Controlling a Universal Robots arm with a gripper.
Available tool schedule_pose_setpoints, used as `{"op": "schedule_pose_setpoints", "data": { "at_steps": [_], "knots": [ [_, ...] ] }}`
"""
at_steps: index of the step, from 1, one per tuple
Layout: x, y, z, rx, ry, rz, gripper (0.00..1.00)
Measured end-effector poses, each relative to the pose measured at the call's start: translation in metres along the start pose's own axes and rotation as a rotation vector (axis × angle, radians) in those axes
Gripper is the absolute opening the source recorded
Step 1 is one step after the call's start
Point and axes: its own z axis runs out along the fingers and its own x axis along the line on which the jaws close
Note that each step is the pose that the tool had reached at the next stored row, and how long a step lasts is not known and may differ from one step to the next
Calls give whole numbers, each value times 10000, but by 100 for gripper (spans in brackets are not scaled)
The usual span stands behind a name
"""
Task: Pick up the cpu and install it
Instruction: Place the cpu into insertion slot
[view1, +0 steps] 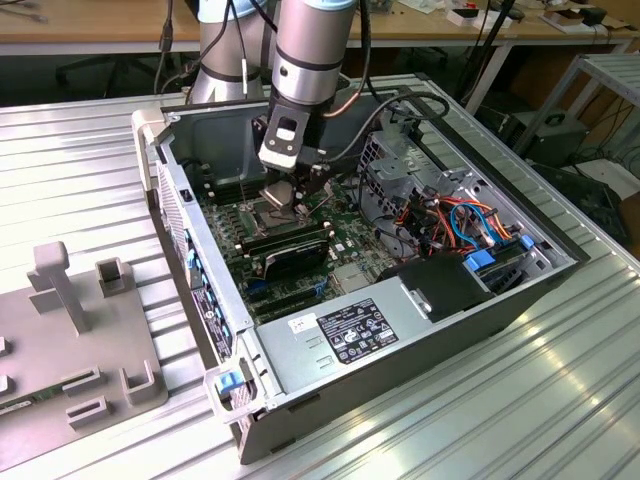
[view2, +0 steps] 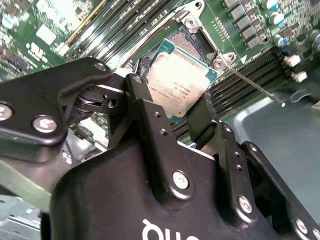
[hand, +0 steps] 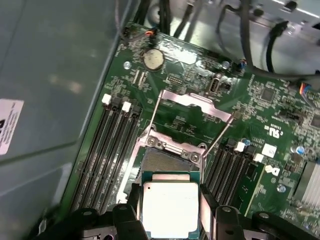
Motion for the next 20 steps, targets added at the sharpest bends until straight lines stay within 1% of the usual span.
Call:
{"op": "schedule_pose_setpoints", "data": {
  "at_steps": [3,4,5,7,8,9,10,14,18,20],
  "knots": [
    [0,0,3,-3,-8,633,55],
    [0,0,5,-4,-11,902,55],
    [0,0,6,-5,-13,1054,55],
    [0,0,9,-8,-21,1603,55],
    [0,0,12,-11,-28,2141,55],
    [0,0,13,-12,-31,2385,55],
    [0,0,13,-12,-33,2450,55],
    [0,0,15,-14,-31,2482,55],
    [0,0,21,-14,-39,2963,55],
    [0,0,22,-14,-40,2981,55]
  ]
}}
